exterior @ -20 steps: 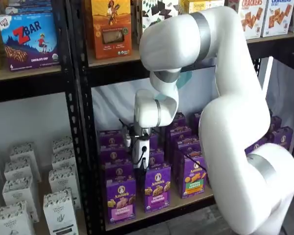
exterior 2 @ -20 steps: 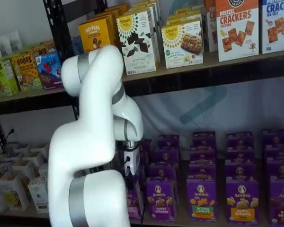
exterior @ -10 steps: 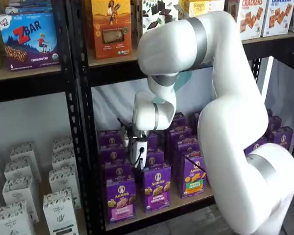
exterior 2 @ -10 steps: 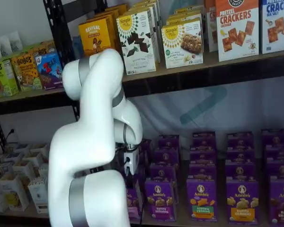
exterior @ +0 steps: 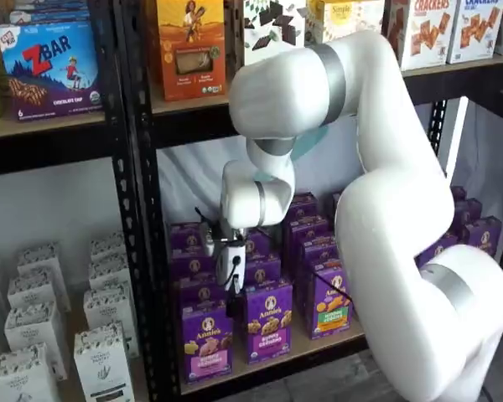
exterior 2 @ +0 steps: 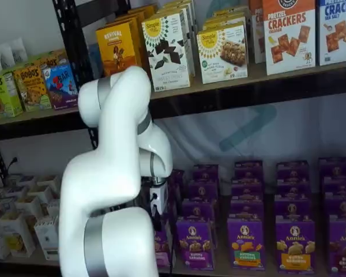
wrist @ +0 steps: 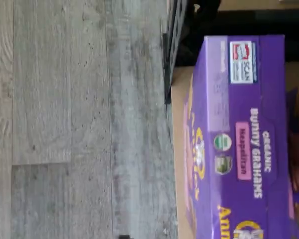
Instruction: Pick up the purple box with a pink patch in the middle, on the bottom shelf, the first box from the left
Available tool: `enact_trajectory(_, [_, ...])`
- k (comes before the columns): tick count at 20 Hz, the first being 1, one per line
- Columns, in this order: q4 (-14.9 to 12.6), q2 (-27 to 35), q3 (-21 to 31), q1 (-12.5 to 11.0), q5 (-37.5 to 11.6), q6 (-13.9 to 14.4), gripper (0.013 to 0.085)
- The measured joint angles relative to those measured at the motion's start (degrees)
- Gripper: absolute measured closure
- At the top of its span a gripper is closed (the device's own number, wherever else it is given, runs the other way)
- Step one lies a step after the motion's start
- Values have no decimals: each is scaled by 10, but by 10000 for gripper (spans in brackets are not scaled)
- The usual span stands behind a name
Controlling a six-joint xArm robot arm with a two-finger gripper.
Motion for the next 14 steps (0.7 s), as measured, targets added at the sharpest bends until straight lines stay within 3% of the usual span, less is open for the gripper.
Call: enact_trajectory(14, [-26, 55, -58, 19, -2, 43, 130])
